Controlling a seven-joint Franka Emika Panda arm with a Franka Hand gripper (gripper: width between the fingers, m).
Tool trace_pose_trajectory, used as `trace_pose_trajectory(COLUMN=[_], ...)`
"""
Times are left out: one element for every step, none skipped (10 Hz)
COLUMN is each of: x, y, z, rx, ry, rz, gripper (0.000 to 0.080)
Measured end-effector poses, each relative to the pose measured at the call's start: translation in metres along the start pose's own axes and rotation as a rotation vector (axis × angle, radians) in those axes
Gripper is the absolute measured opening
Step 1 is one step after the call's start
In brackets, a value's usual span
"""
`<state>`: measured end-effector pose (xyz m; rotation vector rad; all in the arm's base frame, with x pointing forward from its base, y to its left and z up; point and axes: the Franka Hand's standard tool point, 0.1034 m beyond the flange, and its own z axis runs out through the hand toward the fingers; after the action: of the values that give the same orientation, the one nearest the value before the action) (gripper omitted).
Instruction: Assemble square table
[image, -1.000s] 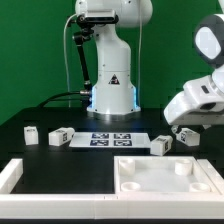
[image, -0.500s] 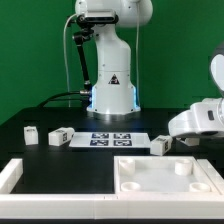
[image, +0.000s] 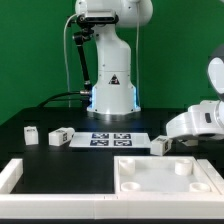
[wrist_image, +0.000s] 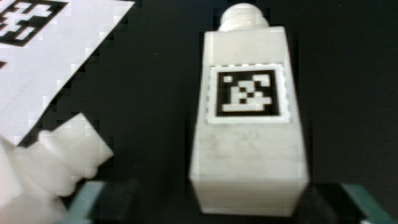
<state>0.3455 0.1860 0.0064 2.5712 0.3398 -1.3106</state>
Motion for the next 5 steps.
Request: trace_pose_trajectory(x=[0.0001,0.0001,0.0001,0.0002,0.0002], y=[0.0,0.0,0.0,0.0001,0.0001], z=[0.0002,0.0004,0.0005,0.0005,0.0006], rx=[0.0,0.0,0.0,0.0,0.0], ry=[0.0,-0.001,-0.001,-0.001,-0.001], rz=[0.0,0.0,0.0,0.0,0.0], gripper=[0.0252,0.0252,0.0083,0.0083,0.0017])
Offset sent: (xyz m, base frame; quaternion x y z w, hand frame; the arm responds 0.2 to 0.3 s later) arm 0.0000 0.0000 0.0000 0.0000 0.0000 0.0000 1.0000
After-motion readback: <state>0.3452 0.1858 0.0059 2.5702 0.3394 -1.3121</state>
